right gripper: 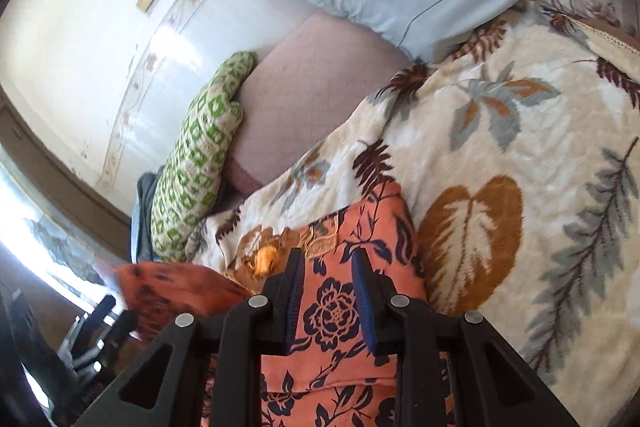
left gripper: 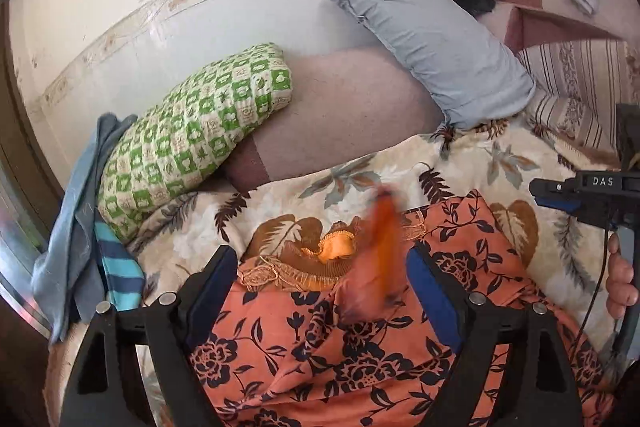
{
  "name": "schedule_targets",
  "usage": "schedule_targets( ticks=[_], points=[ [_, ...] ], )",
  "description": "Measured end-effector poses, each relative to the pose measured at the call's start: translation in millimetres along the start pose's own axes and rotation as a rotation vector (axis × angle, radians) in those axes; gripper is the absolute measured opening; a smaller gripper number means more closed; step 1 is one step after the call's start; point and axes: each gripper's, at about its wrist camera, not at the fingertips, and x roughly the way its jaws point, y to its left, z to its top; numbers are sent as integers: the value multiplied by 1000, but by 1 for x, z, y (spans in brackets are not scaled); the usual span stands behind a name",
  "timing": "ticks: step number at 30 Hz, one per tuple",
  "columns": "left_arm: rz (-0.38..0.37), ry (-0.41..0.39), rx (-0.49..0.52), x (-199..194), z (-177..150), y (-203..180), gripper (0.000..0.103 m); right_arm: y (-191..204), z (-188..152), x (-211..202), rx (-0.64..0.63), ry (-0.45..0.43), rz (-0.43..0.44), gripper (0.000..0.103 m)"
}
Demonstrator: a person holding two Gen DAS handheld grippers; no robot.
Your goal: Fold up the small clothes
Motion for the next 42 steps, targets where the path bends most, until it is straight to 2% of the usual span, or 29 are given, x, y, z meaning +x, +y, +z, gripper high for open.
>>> schedule_targets(
  ticks=[4,6,9,12,16,19,20,21,23,25,26,28,30,32,34,36,39,40,42],
  points=[
    [-69,-34,-282,-13,-17,66,90,-1,6,0,27,25,20,28],
    [-10,10,-399,-9,-32,96,93,9,1,7,-3,56,26,28],
    [95,87,-493,18,-60,126,93,20,-11,20,-41,125,31,28],
    [129,161,-555,43,-97,142,93,24,-20,35,-47,179,18,28],
    [244,249,-540,74,-126,155,93,12,-26,57,-46,226,-78,28],
    [220,263,-588,78,-136,165,93,-3,-25,74,-18,255,-99,28],
    [240,272,-587,80,-138,167,93,-6,-27,80,-12,271,-104,28],
    [261,292,-581,83,-140,167,93,-8,-28,85,-12,283,-126,28],
    [258,339,-579,92,-146,168,93,-8,-33,95,-33,296,-156,27],
    [266,392,-582,101,-152,169,93,0,-39,102,-100,307,-178,27],
    [263,392,-594,102,-154,170,93,7,-42,104,-150,304,-200,20],
    [271,390,-591,101,-153,169,93,17,-47,104,-213,308,-213,0],
    [288,388,-564,101,-151,166,93,24,-45,97,-262,270,-281,0],
    [303,388,-555,100,-150,165,93,19,-39,90,-296,248,-405,0],
    [339,380,-536,95,-146,162,93,-1,-28,84,-248,251,-454,0],
    [388,353,-507,90,-141,158,93,-15,-19,77,-158,266,-371,0],
    [388,325,-482,87,-136,154,93,-14,-11,68,-53,275,-155,4],
    [391,343,-471,90,-137,153,93,-11,-10,66,-46,262,-114,4],
    [389,383,-469,99,-144,153,93,-2,-10,62,-68,225,-92,4]
  ],
)
